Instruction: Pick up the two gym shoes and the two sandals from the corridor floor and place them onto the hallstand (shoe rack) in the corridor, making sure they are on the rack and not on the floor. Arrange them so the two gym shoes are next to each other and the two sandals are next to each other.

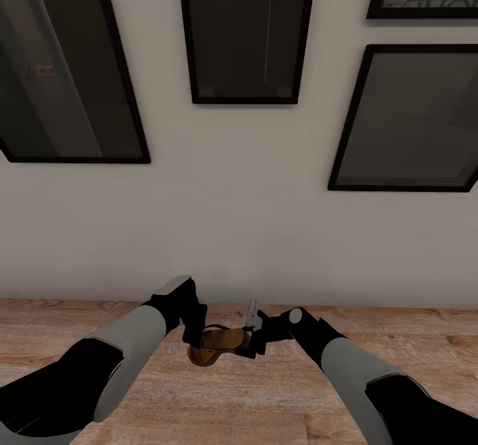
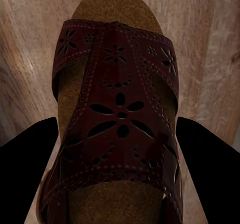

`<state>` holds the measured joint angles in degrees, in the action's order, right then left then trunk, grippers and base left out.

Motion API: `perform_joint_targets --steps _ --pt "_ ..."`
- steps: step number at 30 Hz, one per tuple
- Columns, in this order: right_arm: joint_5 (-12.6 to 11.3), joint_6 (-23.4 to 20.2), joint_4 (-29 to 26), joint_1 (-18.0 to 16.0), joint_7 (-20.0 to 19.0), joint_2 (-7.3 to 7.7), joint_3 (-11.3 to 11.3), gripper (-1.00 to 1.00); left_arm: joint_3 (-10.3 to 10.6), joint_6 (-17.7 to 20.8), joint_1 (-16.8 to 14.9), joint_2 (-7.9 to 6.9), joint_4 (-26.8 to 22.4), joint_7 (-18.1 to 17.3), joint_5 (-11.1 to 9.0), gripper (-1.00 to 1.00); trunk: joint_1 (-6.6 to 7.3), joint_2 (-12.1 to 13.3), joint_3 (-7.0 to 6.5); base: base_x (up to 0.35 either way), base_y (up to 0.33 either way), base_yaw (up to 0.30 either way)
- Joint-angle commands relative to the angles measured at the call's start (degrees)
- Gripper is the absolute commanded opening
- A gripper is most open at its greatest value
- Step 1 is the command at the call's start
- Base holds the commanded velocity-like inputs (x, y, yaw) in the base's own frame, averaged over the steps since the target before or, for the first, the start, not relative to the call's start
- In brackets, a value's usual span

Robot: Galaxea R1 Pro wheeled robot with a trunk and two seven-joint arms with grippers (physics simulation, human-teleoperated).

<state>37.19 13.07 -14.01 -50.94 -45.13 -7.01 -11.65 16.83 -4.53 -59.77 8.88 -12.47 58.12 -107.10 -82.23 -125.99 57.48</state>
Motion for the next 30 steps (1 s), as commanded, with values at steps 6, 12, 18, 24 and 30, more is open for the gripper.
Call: perform_joint_targets --steps 6,12,18,24,30 --pt "-0.36 0.38 0.05 0.05 -0.66 -0.03 -0.21 -1.00 -1.02 0.29 -0.06 0.07 -0.10 -0.64 1.10 -1.00 0.00 0.00 0.00 0.000 0.000 0.000" --pt "-0.36 0.38 0.04 0.05 -0.66 -0.02 -0.21 -1.00 -0.94 0.24 -0.05 0.08 -0.10 -0.60 1.10 1.00 0.00 0.00 0.00 0.000 0.000 0.000" --pt "-0.36 0.38 0.05 0.05 -0.66 -0.03 -0.21 -1.00 -0.97 0.26 -0.05 0.09 -0.10 -0.63 1.10 1.00 0.00 0.00 0.00 0.000 0.000 0.000" --pt "-0.36 0.38 0.04 0.05 -0.66 -0.02 -0.21 -1.00 -1.00 0.30 -0.05 0.09 -0.10 -0.66 1.10 1.00 0.00 0.00 0.00 0.000 0.000 0.000" --pt "-0.35 0.38 0.05 0.05 -0.66 -0.02 -0.21 -1.00 -1.01 0.30 -0.03 0.09 -0.10 -0.70 1.10 1.00 0.00 0.00 0.00 0.000 0.000 0.000"
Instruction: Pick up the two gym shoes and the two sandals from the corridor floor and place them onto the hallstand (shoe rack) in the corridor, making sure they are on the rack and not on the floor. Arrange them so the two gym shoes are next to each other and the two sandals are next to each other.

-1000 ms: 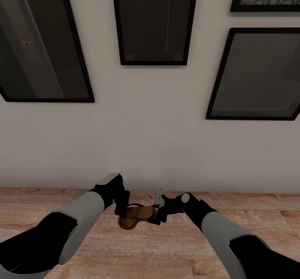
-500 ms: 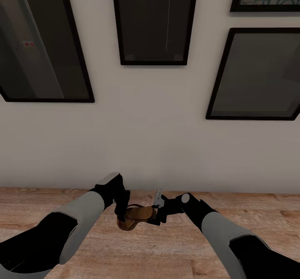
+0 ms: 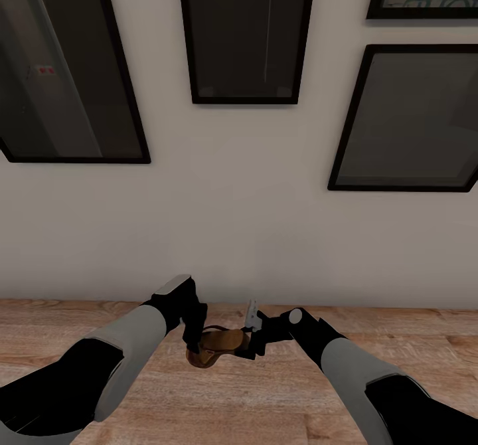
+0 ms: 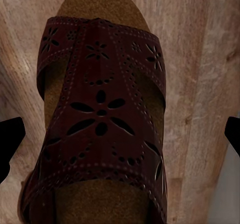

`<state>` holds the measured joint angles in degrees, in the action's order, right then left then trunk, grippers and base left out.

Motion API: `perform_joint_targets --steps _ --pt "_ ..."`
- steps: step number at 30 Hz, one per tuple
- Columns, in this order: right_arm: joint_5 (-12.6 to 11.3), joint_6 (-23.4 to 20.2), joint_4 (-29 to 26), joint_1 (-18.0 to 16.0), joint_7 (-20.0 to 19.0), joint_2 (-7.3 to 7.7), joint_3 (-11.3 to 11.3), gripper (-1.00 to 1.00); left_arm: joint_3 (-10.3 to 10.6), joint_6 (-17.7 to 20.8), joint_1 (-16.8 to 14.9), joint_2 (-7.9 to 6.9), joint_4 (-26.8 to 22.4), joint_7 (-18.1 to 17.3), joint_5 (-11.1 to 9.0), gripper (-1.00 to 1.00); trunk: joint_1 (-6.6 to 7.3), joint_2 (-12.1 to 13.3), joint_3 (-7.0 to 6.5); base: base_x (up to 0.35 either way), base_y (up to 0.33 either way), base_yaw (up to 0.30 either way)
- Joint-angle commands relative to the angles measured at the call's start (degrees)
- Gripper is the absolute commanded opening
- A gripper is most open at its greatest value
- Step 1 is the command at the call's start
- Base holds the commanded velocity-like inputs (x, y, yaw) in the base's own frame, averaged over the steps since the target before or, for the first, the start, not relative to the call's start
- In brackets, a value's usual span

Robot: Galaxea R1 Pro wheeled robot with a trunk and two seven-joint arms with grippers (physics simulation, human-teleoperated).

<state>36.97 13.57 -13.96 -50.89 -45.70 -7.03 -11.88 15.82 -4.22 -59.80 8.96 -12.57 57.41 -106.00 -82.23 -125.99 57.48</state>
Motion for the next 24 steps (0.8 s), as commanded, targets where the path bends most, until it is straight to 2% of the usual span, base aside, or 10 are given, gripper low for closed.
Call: perform_joint_targets --steps 1,8,12,15,17,19,22,24 --pt "-0.11 -0.12 0.01 0.00 -0.09 0.00 0.01 -1.00 -0.02 0.00 0.01 -0.02 0.00 0.00 0.00 1.00 0.00 0.00 0.00 0.000 0.000 0.000" --pt "0.15 -0.15 0.06 0.00 0.31 0.12 0.03 -1.00 -0.16 0.04 0.03 -0.33 -0.08 0.03 0.05 1.00 0.00 0.00 0.00 0.000 0.000 0.000" --pt "0.29 -0.23 0.05 0.00 2.16 0.30 0.07 -1.00 -0.17 0.07 0.04 -0.48 -0.13 0.08 0.07 1.00 0.00 0.00 0.00 0.000 0.000 0.000" --pt "0.38 -0.86 0.08 0.02 5.17 0.48 0.09 -1.00 -0.08 0.08 0.04 -0.54 -0.20 0.12 0.08 1.00 0.00 0.00 0.00 0.000 0.000 0.000" --pt "0.43 -3.54 0.16 0.01 9.10 0.62 0.09 -1.00 0.46 0.09 0.04 -0.60 -0.23 0.14 0.10 1.00 0.00 0.00 0.00 0.000 0.000 0.000" --pt "0.42 -4.80 0.18 0.01 10.53 0.66 0.09 -1.00 0.82 0.09 0.04 -0.63 -0.24 0.14 0.12 1.00 0.00 0.00 0.00 0.000 0.000 0.000" --pt "0.43 -8.53 0.21 0.00 14.76 1.00 0.13 -1.00 2.80 0.09 0.04 -0.79 -0.30 0.11 0.15 1.00 0.00 0.00 0.00 0.000 0.000 0.000" --pt "0.41 -10.45 0.23 0.00 17.29 1.44 0.15 -1.00 5.00 0.11 0.04 -0.89 -0.40 0.07 0.16 1.00 0.00 0.00 0.00 0.000 0.000 0.000"
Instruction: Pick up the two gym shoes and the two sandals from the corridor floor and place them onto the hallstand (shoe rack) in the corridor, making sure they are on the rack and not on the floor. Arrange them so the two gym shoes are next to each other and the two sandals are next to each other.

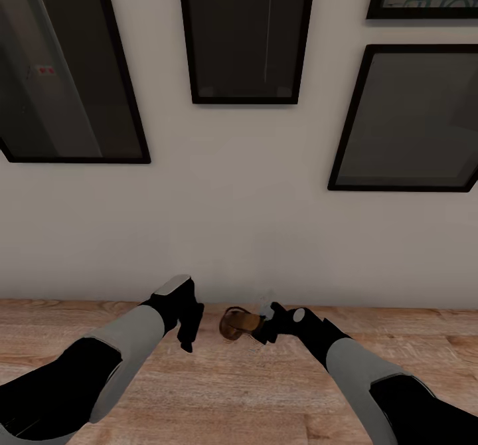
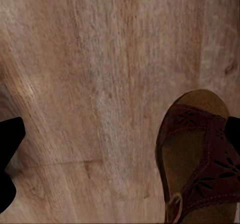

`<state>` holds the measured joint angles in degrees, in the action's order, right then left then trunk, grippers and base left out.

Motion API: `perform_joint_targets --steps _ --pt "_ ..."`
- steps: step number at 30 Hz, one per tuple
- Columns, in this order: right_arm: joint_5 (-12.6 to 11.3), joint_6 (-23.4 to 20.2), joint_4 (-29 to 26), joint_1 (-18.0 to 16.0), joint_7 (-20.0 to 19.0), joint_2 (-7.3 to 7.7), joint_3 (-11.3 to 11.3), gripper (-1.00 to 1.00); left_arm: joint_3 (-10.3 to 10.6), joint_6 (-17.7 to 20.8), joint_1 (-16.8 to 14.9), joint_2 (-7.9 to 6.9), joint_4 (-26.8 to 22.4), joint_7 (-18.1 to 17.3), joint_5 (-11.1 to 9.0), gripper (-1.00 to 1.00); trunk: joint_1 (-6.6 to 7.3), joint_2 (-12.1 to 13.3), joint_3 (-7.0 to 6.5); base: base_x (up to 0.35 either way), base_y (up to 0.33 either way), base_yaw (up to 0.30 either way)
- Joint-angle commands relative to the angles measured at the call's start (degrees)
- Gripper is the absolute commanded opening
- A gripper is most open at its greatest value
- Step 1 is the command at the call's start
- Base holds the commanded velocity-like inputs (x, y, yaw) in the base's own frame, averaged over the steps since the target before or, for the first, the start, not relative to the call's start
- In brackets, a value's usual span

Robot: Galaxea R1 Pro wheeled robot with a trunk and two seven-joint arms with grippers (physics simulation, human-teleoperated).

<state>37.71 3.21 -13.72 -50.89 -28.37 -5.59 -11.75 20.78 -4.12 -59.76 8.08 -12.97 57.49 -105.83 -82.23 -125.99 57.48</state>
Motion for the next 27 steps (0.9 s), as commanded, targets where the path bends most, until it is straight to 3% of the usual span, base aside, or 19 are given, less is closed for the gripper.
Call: perform_joint_targets --steps 1,6,8,9,14,18,20,22,27 --pt "-0.33 -0.85 0.01 0.00 1.05 0.24 0.03 -1.00 1.39 0.02 0.00 -0.03 -0.04 -0.02 0.00 1.00 0.00 0.00 0.00 0.000 0.000 0.000" --pt "-0.35 -2.96 1.31 0.00 5.27 1.03 0.05 -1.00 9.43 1.32 0.00 -0.14 -0.09 -0.12 -0.05 1.00 0.00 0.00 0.00 0.000 0.000 0.000" --pt "-0.41 -3.46 3.82 0.00 8.27 1.32 0.10 -1.00 13.69 2.97 0.00 -0.25 0.13 -0.27 -0.08 1.00 0.00 0.00 0.00 0.000 0.000 0.000" --pt "-0.43 -3.57 4.79 0.00 9.39 1.40 0.11 -1.00 14.74 3.37 0.00 -0.34 0.22 -0.34 -0.07 1.00 0.00 0.00 0.00 0.000 0.000 0.000" --pt "-0.63 -3.79 8.65 0.00 12.93 1.56 0.16 -1.00 17.32 4.31 0.00 -0.69 1.38 -2.47 -0.06 1.00 0.00 0.00 0.00 0.000 0.000 0.000" --pt "-0.85 -3.86 11.33 0.01 14.47 1.51 0.22 -1.00 18.72 4.60 0.05 -0.82 5.60 -10.81 0.55 1.00 0.00 0.00 0.00 0.000 0.000 0.000" --pt "-1.15 -3.88 12.08 0.03 14.82 1.44 0.26 -1.00 19.90 4.58 0.06 -0.97 7.65 -17.14 2.35 1.00 0.00 0.00 0.00 0.000 0.000 0.000" --pt "-1.88 -3.86 12.58 0.04 15.05 1.37 0.28 -1.00 21.42 4.61 0.12 -1.73 8.93 -23.23 5.38 1.00 0.00 0.00 0.00 0.000 0.000 0.000" --pt "-5.75 -3.48 13.17 0.14 15.32 1.25 0.34 -1.00 23.88 4.60 1.58 -3.93 10.46 -32.67 15.21 1.00 0.00 0.00 0.00 0.000 0.000 0.000"
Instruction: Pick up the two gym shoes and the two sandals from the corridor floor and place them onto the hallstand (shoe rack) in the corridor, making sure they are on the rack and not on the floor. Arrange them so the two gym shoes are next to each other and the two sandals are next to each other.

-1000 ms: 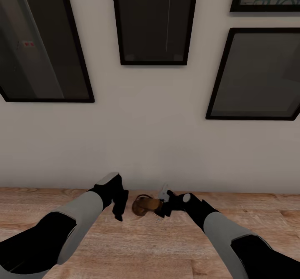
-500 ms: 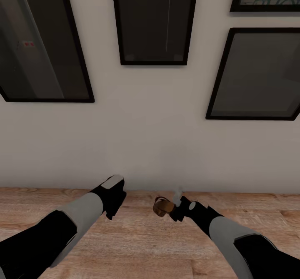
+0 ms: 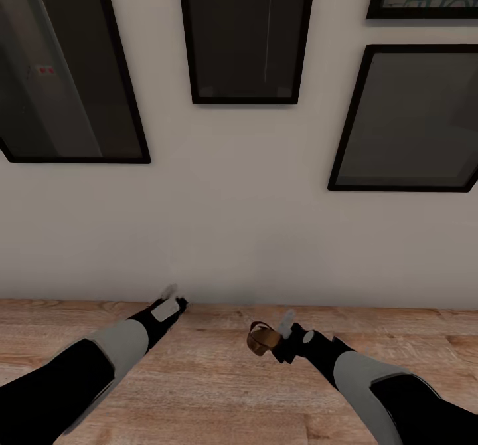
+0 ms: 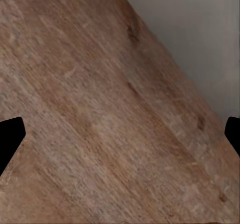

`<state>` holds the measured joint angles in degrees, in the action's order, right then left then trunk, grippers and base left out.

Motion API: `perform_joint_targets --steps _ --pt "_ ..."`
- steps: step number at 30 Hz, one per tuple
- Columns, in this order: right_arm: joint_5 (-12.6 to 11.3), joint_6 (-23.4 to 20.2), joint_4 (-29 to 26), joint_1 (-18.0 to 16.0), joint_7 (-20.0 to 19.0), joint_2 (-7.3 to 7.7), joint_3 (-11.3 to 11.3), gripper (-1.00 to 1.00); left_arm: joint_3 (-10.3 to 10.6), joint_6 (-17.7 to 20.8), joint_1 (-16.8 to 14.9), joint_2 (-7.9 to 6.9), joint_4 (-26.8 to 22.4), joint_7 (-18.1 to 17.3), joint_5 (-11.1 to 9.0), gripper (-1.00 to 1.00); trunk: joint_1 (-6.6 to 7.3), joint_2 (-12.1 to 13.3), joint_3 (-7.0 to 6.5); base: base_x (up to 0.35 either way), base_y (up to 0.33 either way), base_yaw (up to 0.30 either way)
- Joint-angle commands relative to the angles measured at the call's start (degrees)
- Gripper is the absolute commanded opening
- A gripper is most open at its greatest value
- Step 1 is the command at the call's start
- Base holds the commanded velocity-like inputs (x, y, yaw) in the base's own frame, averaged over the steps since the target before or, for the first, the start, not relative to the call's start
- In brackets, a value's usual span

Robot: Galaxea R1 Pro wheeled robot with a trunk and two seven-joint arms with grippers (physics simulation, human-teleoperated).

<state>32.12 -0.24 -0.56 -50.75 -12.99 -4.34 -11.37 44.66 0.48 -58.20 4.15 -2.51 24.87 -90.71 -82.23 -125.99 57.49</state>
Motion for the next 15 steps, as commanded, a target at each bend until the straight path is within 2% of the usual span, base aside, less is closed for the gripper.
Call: perform_joint_targets --steps 1,7,9,11,15 --pt "-1.31 0.27 0.05 0.03 -0.03 -0.01 -0.03 -1.00 0.25 -0.03 0.72 -0.27 0.15 -1.18 2.35 1.00 0.00 0.00 0.00 0.000 0.000 0.000" --pt "-9.80 4.16 0.23 0.13 0.04 -0.04 -0.01 -1.00 0.99 -0.16 3.80 -1.06 0.53 -6.33 16.69 1.00 0.00 0.00 0.00 0.000 0.000 0.000" --pt "-12.66 4.93 0.25 0.16 0.05 -0.05 -0.03 -1.00 1.07 -0.25 4.26 -1.16 0.58 -8.46 20.78 1.00 0.00 0.00 0.00 0.000 0.000 0.000" --pt "-16.25 5.76 0.30 0.19 0.06 -0.05 -0.04 -1.00 1.16 -0.95 4.81 -1.27 0.67 -12.86 26.50 1.00 0.00 0.00 0.00 0.000 0.000 0.000" --pt "-17.73 6.15 0.33 0.33 0.05 -0.05 -0.05 -1.00 1.20 -1.25 5.20 -1.33 0.72 -15.05 29.46 1.00 0.00 0.00 0.00 0.000 0.000 0.000"
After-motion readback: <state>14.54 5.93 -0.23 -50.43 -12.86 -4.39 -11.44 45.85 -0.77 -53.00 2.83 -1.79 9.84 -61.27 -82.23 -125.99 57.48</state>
